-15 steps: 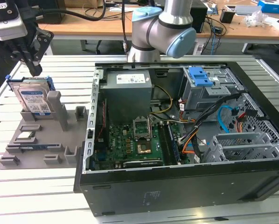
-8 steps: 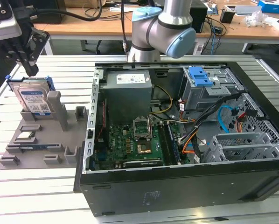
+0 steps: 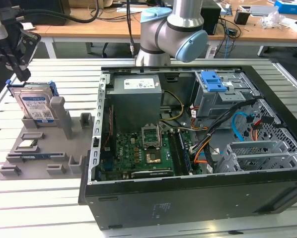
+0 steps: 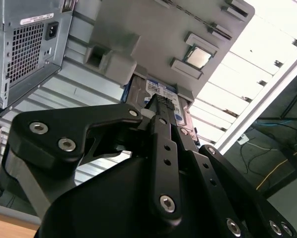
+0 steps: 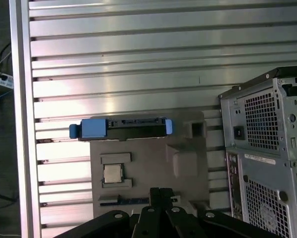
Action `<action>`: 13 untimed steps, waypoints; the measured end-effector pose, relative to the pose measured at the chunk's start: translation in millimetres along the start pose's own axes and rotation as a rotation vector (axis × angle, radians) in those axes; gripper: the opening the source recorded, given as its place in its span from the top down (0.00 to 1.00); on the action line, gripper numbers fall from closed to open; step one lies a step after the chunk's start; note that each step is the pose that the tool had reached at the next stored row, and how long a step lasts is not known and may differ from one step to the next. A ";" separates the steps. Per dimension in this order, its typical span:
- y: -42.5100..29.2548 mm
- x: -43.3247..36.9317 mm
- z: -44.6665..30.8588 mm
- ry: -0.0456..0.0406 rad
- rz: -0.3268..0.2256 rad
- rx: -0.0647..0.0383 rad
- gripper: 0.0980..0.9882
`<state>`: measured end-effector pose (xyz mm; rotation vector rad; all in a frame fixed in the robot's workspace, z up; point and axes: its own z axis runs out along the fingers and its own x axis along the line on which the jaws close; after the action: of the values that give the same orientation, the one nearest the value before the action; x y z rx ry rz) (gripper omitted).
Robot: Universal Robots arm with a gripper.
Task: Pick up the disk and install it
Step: 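Reach for the disk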
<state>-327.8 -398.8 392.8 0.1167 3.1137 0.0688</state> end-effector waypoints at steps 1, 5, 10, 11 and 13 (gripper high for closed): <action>-0.2 2.4 0.0 0.0000 0.000 0.000 0.99; -0.9 11.3 -0.1 0.0000 0.000 0.000 0.99; -1.7 23.1 -0.3 -0.0001 0.000 0.000 0.99; -1.8 24.4 -0.3 0.0000 0.000 0.000 0.99; -2.0 27.1 -0.4 0.0000 0.000 0.000 0.99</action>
<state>-355.0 -398.8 392.5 0.1167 3.1137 0.0688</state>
